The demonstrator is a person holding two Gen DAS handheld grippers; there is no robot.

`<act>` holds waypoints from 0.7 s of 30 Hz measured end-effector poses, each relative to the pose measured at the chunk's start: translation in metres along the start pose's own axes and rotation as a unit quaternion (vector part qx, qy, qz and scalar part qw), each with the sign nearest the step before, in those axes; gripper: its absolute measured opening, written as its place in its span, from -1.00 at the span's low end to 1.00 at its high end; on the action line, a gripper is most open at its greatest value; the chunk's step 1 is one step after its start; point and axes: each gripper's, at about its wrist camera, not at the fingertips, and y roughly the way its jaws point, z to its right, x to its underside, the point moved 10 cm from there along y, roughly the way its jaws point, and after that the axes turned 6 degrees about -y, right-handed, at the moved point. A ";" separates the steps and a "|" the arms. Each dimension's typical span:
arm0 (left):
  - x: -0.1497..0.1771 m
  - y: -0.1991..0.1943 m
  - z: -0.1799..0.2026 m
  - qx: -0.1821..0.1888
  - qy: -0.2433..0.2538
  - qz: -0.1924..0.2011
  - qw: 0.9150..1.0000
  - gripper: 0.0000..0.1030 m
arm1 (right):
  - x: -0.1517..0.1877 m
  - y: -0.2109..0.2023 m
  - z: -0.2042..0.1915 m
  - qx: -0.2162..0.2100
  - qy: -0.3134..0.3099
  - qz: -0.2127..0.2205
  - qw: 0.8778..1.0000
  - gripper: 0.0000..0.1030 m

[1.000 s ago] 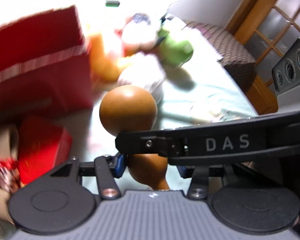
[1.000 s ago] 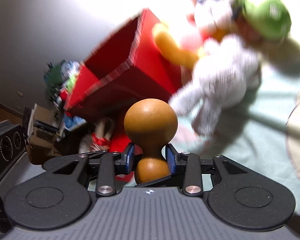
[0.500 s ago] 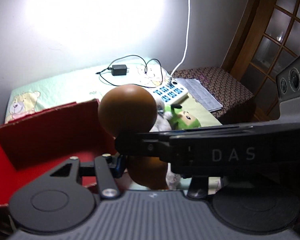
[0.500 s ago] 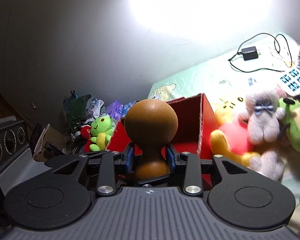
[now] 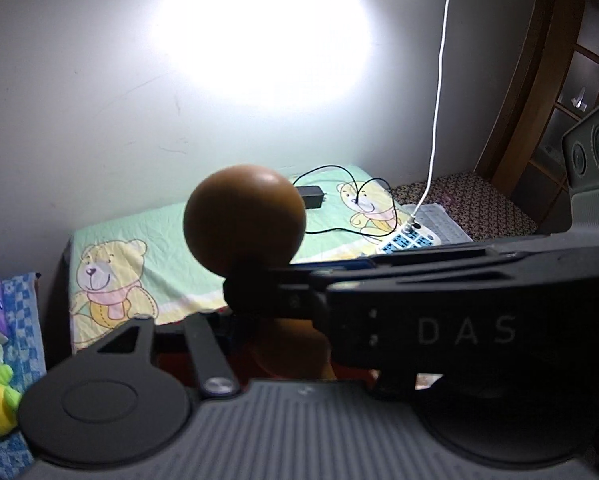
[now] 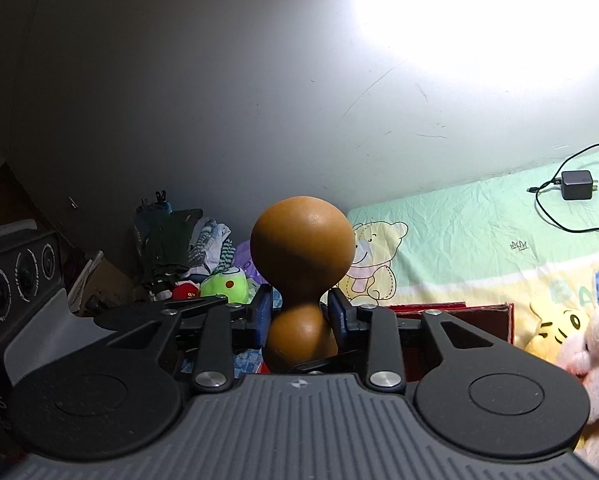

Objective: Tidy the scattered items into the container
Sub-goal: 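Lift the gourd with the right gripper and carry it into the red box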

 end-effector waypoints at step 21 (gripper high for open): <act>0.119 0.134 -0.114 -0.086 -0.080 -0.256 0.959 0.02 | 0.109 0.163 0.051 0.003 0.116 -0.223 0.968 -0.36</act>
